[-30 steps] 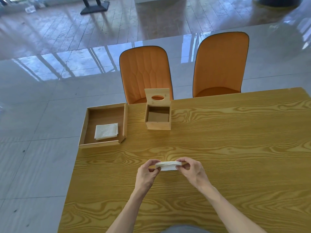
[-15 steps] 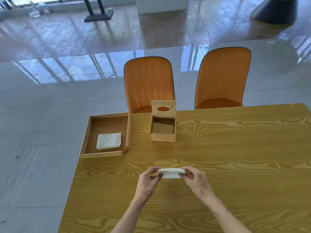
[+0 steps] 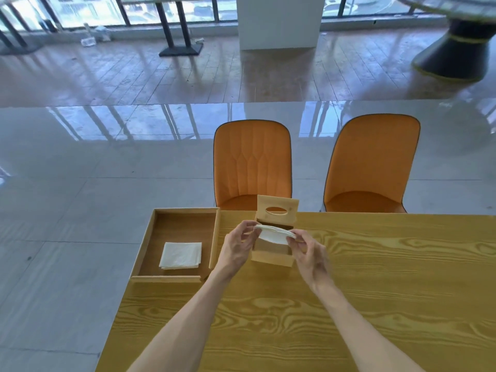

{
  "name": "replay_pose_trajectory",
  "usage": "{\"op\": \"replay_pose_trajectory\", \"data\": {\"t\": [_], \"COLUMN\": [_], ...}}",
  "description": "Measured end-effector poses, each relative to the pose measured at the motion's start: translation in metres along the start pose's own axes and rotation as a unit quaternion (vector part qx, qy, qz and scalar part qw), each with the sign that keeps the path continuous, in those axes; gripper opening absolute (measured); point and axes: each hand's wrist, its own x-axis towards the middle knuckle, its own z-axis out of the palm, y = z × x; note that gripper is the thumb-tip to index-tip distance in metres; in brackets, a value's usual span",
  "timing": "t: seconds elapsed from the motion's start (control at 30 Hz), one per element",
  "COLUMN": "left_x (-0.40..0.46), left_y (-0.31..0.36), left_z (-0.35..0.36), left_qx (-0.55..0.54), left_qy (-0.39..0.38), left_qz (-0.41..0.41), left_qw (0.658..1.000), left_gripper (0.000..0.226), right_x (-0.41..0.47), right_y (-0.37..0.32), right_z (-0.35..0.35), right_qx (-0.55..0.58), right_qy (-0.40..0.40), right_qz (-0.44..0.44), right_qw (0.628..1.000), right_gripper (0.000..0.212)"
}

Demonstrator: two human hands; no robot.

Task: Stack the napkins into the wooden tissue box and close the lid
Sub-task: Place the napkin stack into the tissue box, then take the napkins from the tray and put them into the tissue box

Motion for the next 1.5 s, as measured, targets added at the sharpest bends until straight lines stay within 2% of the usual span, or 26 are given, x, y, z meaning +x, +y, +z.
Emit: {"op": "replay_pose_trajectory", "data": {"t": [0.3,0.43,0.63,0.87,1.0,1.13,1.33,1.5], "left_x": [0.008,0.012,0.022,0.029,0.032,0.029,0.01,-0.012], "left_y": [-0.022,-0.023,-0.02,-0.02,-0.019,-0.02,-0.029,-0.039], "left_z": [0.011,0.013,0.023,0.038,0.038,0.03,-0.002,-0.049], "left_qx": [-0.011,0.068,0.231,0.226,0.213,0.208,0.192,0.183], "left_qy": [-0.011,0.008,0.077,0.152,0.176,0.172,0.197,0.231], "left_qz": [-0.048,-0.049,-0.07,-0.132,-0.143,-0.135,-0.121,-0.139], "left_qw": [0.999,0.996,0.967,0.953,0.95,0.953,0.954,0.946], "left_gripper": [0.019,0.028,0.034,0.026,0.022,0.022,0.023,0.021], "right_x": [0.012,0.018,0.03,0.037,0.035,0.032,0.014,-0.004], "right_y": [0.021,0.028,0.024,0.007,0.011,0.01,-0.015,-0.046], "right_z": [0.012,0.009,0.019,0.033,0.035,0.034,0.041,0.067], "right_qx": [-0.032,-0.075,-0.154,-0.194,-0.182,-0.162,-0.139,-0.095], "right_qy": [-0.04,-0.059,-0.049,0.031,0.044,0.06,0.091,0.057], "right_qz": [0.044,0.039,0.087,0.152,0.156,0.132,0.032,-0.035], "right_qw": [0.998,0.995,0.983,0.969,0.97,0.976,0.986,0.993], "right_gripper": [0.037,0.049,0.035,0.021,0.023,0.022,0.021,0.018]}}
